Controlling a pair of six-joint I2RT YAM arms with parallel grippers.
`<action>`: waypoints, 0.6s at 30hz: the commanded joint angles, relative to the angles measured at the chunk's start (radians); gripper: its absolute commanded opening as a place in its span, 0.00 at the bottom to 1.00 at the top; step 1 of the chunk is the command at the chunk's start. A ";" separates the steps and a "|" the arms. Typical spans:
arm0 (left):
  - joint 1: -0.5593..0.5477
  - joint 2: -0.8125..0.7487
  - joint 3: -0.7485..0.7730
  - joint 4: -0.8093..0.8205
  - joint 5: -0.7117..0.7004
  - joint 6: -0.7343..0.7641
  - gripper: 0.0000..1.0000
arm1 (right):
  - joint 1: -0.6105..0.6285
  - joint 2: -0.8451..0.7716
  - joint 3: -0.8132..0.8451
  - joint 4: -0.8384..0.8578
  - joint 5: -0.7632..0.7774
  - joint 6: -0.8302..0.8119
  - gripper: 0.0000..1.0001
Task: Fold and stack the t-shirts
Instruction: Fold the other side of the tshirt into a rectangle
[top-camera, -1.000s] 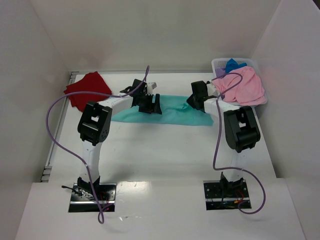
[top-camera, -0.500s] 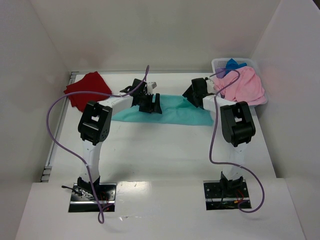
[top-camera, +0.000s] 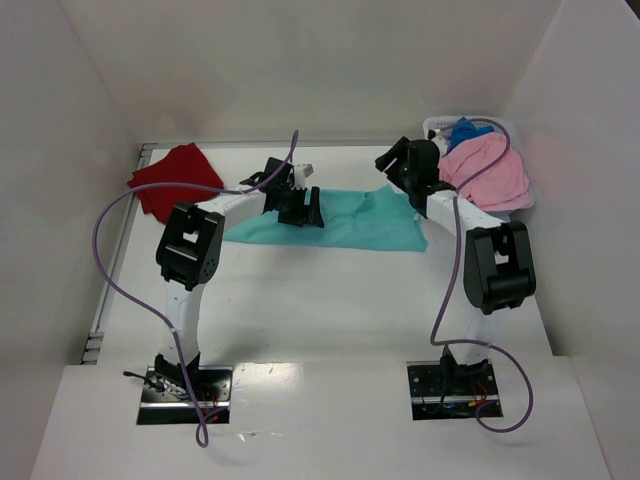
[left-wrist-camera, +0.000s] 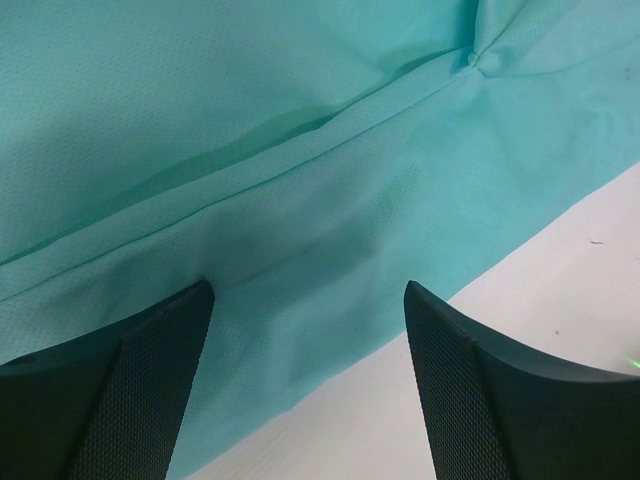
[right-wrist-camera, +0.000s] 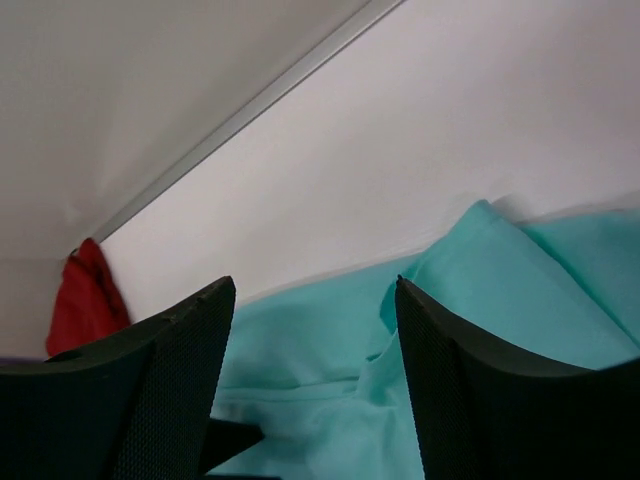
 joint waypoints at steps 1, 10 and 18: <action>0.003 0.100 -0.038 -0.079 -0.063 0.030 0.86 | 0.002 -0.115 -0.086 0.062 -0.059 -0.024 0.71; 0.003 0.100 -0.038 -0.079 -0.063 0.030 0.86 | 0.058 -0.092 -0.177 -0.019 -0.114 -0.059 0.19; 0.003 0.091 -0.058 -0.079 -0.063 0.021 0.86 | 0.089 0.095 -0.027 -0.099 -0.094 -0.077 0.16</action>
